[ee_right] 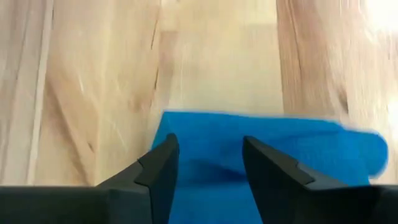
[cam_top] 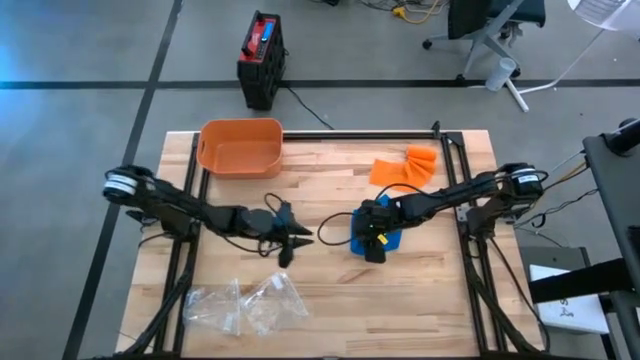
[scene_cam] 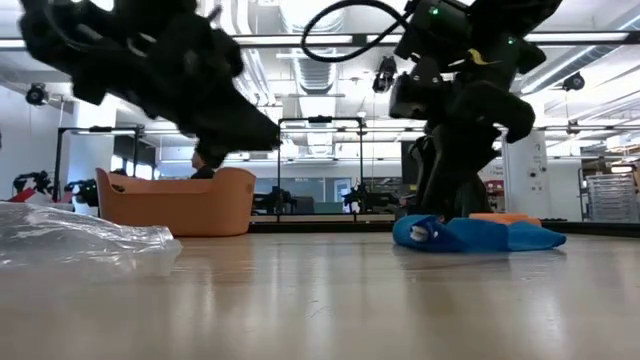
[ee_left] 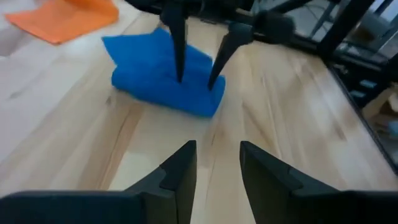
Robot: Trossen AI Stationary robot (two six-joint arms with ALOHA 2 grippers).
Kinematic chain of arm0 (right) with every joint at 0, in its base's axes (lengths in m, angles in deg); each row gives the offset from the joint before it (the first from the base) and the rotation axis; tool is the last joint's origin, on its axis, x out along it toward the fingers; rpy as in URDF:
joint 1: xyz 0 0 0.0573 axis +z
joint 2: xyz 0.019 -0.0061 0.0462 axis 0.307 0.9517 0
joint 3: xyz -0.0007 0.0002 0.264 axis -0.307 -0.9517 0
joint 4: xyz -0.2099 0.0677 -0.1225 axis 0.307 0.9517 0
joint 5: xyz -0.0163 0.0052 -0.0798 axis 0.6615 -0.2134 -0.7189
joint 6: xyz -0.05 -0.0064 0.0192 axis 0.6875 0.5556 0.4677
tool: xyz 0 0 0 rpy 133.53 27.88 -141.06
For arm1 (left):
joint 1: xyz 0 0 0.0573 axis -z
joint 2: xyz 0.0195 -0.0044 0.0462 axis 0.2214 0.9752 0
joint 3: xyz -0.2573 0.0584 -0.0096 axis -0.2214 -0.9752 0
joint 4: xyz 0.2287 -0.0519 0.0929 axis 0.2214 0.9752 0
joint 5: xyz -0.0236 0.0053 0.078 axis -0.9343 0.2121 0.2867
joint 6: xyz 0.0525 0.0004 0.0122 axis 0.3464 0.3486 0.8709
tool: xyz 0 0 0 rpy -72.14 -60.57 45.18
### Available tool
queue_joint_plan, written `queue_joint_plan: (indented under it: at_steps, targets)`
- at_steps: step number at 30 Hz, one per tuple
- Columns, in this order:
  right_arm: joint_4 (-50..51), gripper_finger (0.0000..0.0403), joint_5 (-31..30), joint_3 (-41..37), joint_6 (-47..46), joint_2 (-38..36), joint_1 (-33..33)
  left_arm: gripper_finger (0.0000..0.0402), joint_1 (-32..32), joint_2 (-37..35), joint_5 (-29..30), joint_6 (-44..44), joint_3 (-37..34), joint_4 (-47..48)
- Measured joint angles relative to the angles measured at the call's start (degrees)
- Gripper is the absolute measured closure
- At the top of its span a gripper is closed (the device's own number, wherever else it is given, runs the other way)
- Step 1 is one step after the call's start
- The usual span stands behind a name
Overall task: Roll bandage
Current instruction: Roll the blue bandage
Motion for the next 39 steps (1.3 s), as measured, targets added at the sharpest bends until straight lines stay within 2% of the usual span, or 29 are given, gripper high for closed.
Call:
queue_joint_plan:
  at_steps: [8, 16, 19, 26, 29, 31, 33, 39]
  targets:
    - [-4.9, 0.0229, -4.2, 2.0, 1.1, 1.1, -1.1, 0.0288, -0.3, 14.0, 3.0, 6.5, 13.9, 0.2]
    - [10.1, 0.0231, -8.9, 5.9, 1.6, -4.6, -1.3, 0.0288, -0.9, 24.5, 3.0, 8.0, 26.2, 1.6]
    - [13.5, 0.0236, -9.0, 3.1, -0.8, -6.5, -1.3, 0.0288, -1.1, 28.6, 3.0, 8.0, 30.1, 1.5]
    - [7.4, 0.0242, -8.7, -6.2, -6.5, -7.5, -0.9, 0.0286, -1.7, 35.9, 6.0, 9.5, 38.2, 7.9]
    - [3.3, 0.0238, -8.4, -8.7, -9.0, -6.0, -0.7, 0.0282, -2.1, 36.7, 6.6, 9.3, 39.4, 13.6]
    - [4.5, 0.0236, -8.2, -10.5, -10.4, -5.8, -0.4, 0.0281, -2.2, 36.6, 8.3, 8.1, 40.3, 17.1]
    - [3.6, 0.0236, -8.5, -11.4, -12.2, -5.1, -0.1, 0.0280, -2.2, 34.6, 10.0, 7.5, 40.1, 22.8]
    - [2.6, 0.0246, -8.7, -14.4, -15.9, -6.4, 1.9, 0.0288, -2.4, 28.0, 15.7, 6.7, 36.2, 32.0]
